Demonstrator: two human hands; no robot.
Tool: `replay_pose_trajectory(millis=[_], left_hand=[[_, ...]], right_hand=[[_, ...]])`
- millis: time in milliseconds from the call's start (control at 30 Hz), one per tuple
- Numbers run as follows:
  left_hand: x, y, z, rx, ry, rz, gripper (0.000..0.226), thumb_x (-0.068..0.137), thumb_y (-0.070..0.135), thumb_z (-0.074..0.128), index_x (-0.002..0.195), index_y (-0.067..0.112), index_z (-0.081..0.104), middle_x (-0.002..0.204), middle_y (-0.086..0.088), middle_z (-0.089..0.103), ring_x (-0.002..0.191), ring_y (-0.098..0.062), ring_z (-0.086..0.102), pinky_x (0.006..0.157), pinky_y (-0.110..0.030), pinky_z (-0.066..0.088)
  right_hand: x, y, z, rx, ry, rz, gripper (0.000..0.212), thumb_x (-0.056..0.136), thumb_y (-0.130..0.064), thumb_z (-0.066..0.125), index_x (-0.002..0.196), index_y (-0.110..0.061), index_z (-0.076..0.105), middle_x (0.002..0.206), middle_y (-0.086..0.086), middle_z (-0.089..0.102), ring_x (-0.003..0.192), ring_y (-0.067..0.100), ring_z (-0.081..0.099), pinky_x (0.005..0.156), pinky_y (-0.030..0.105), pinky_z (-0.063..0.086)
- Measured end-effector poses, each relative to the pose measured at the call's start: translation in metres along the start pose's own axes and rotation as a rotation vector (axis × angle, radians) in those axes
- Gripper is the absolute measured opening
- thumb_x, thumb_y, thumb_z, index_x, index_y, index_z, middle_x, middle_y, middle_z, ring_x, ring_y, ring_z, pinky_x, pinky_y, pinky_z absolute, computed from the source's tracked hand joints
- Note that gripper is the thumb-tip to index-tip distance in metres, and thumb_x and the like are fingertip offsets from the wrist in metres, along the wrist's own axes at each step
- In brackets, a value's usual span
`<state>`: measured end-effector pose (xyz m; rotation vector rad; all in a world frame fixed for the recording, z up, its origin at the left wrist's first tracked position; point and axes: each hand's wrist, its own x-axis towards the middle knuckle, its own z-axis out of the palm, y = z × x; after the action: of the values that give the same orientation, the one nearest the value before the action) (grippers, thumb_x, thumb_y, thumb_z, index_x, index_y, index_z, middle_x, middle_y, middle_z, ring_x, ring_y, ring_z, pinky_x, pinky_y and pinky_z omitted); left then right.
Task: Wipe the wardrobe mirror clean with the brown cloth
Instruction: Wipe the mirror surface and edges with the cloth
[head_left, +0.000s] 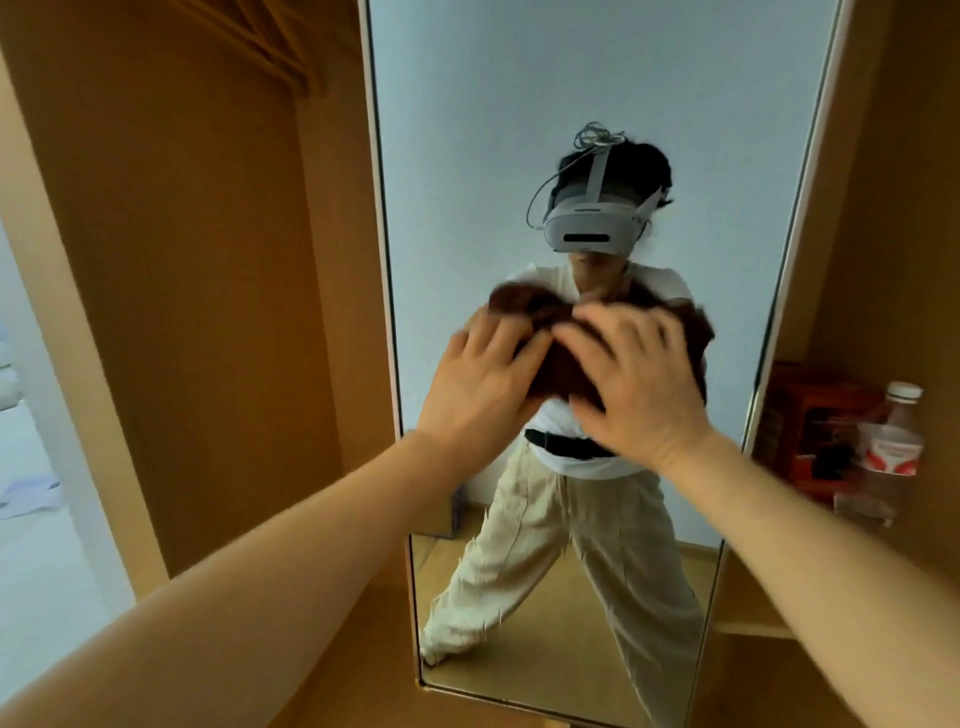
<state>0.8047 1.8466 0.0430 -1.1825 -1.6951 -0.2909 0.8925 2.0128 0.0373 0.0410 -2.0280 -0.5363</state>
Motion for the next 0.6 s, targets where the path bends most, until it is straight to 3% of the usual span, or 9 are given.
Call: replay_pose_trajectory(millis=[100,233,433,600], left_hand=[[-0.051,0.019,0.018,0.001,-0.135,0.138,0.033,0.081,0.036,0.057,0.101,0.013,0.067,0.097,-0.006,0.064,0.088,-0.027,0.059,0.077,-0.035,0.043],[-0.06,0.028,0.023,-0.038,-0.246,0.129,0.025,0.077,0.034,0.071,0.091,0.015,0.062,0.088,-0.002,0.062,0.08,-0.023,0.058,0.073,-0.034,0.047],[0.031,-0.003,-0.012,0.018,0.012,0.031,0.031,0.076,0.023,0.071,0.097,0.001,0.064,0.097,-0.02,0.062,0.088,-0.039,0.057,0.07,-0.043,0.044],[0.051,-0.004,-0.006,0.049,0.139,0.022,0.025,0.078,0.018,0.068,0.097,0.002,0.063,0.099,-0.018,0.06,0.089,-0.037,0.053,0.072,-0.043,0.039]], right_hand=[[-0.064,-0.024,0.02,0.032,-0.159,-0.084,0.065,0.069,-0.033,0.07,0.129,-0.017,0.05,0.13,0.012,0.052,0.116,0.031,0.047,0.099,0.05,0.034],[-0.072,-0.027,0.02,0.046,-0.262,-0.163,0.062,0.07,-0.035,0.071,0.126,-0.019,0.051,0.125,0.009,0.055,0.112,0.027,0.051,0.096,0.046,0.04],[0.028,0.028,-0.019,-0.022,-0.049,-0.151,0.057,0.077,-0.034,0.062,0.128,-0.012,0.052,0.127,0.016,0.053,0.112,0.036,0.051,0.091,0.05,0.038],[0.034,0.029,-0.022,-0.017,0.068,-0.017,0.056,0.076,-0.029,0.061,0.129,-0.013,0.052,0.129,0.014,0.052,0.114,0.036,0.049,0.095,0.05,0.034]])
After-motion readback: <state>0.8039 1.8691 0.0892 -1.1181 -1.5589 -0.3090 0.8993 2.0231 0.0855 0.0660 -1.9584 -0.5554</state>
